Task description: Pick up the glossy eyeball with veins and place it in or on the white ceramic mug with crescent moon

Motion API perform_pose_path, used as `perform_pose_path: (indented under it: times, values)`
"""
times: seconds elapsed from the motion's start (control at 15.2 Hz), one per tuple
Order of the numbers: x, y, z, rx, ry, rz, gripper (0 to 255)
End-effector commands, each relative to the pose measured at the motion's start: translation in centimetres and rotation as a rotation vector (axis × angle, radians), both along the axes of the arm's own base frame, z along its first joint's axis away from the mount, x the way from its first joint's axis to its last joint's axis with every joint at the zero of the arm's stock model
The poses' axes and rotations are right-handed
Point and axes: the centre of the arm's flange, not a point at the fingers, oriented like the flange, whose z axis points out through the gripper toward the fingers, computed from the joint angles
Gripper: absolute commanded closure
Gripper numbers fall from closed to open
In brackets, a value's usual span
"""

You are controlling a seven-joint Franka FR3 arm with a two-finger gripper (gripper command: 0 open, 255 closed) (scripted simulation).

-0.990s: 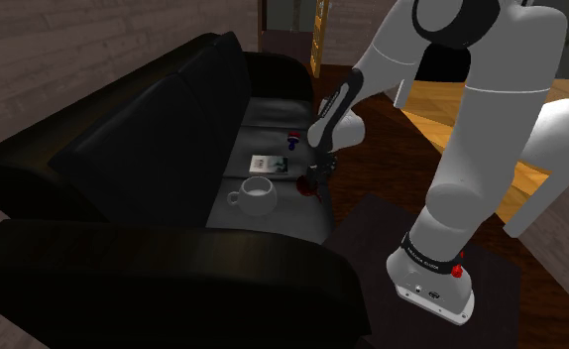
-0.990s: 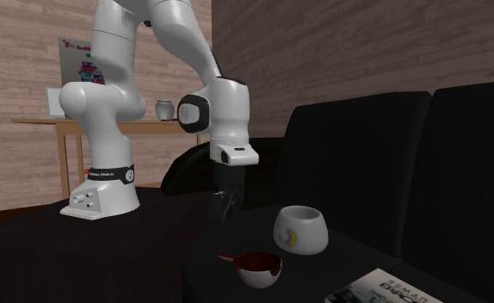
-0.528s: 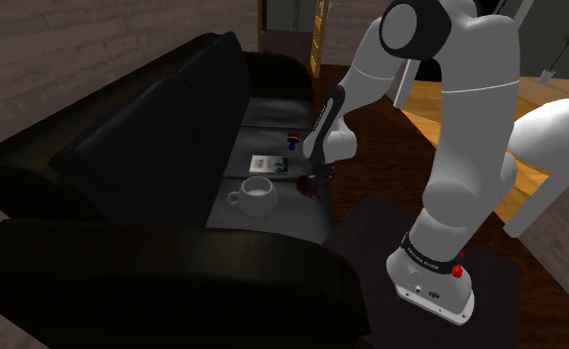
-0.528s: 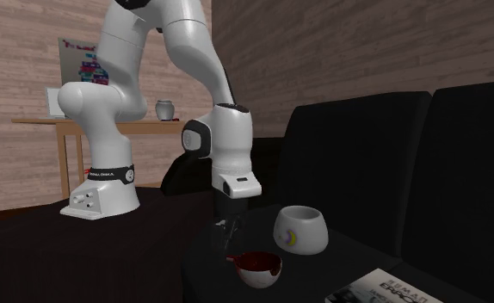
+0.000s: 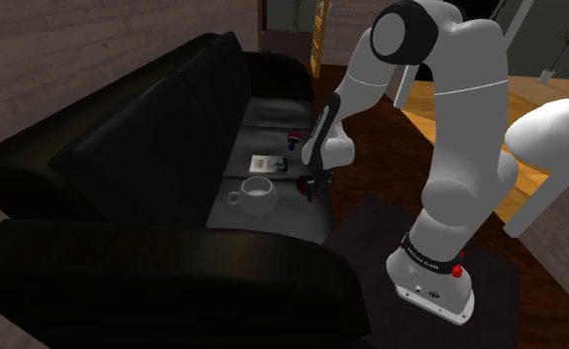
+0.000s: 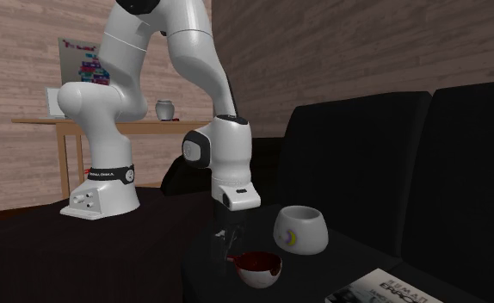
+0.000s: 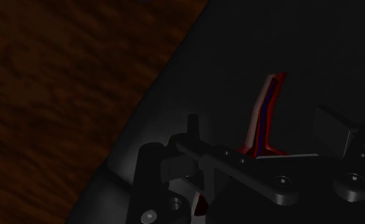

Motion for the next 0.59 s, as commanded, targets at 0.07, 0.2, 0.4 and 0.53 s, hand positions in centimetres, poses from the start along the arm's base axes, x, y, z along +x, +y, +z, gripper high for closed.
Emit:
perform_pose_path:
  times: [0.07,0.2,0.4,0.53]
  values:
    - [0.00,0.00,-0.01,0.000,0.000,0.000,0]
    - [0.00,0.00,-0.01,0.000,0.000,0.000,255]
    - [0.00,0.00,-0.01,0.000,0.000,0.000,255]
    - [0.00,0.00,-0.01,0.000,0.000,0.000,255]
